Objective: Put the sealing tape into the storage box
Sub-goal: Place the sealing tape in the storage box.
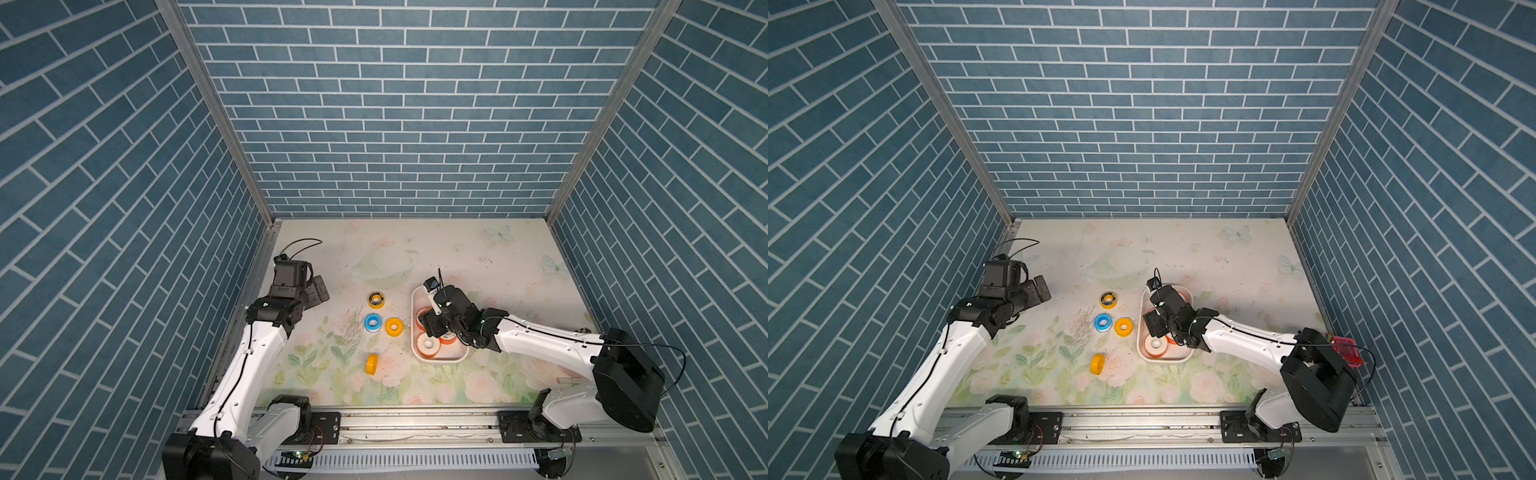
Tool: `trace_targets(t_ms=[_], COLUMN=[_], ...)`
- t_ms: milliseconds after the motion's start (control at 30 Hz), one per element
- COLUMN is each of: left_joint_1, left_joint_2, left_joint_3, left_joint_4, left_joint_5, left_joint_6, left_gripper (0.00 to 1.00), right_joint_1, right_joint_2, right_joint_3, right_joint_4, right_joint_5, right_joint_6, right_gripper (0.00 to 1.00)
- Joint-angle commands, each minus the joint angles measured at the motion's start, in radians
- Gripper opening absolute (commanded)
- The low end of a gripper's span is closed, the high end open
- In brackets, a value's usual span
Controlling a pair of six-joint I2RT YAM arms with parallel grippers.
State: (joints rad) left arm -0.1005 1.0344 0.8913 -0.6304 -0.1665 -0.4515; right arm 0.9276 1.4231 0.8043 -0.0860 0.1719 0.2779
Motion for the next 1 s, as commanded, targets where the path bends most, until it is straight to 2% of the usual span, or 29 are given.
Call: trace_targets(t_ms=[0, 833, 967], left_joint_1=[0.007, 0.007, 0.007], left_joint_2=[0.008, 0.018, 0.018], left_joint_3=[-0.011, -0.011, -0.011], left_joint_4=[0.0, 0.0, 0.0], left_joint_5=[-0.007, -0.007, -0.006], left_joint_6=[0.012, 0.011, 0.012], left_gripper=[1.0, 1.0, 1.0], right_joint_1=[-0.007, -0.018, -0.022], right_joint_2=[0.007, 0.178, 0.189], right_joint_3=[-0.003, 0.067, 0.072], right_joint_4=[0.131, 0.171, 0.168], right_joint_5=[0.024, 0.038, 0.032], right_joint_6=[-0.046, -0.085, -0.084], right_gripper=[0.56, 0.62, 0.67])
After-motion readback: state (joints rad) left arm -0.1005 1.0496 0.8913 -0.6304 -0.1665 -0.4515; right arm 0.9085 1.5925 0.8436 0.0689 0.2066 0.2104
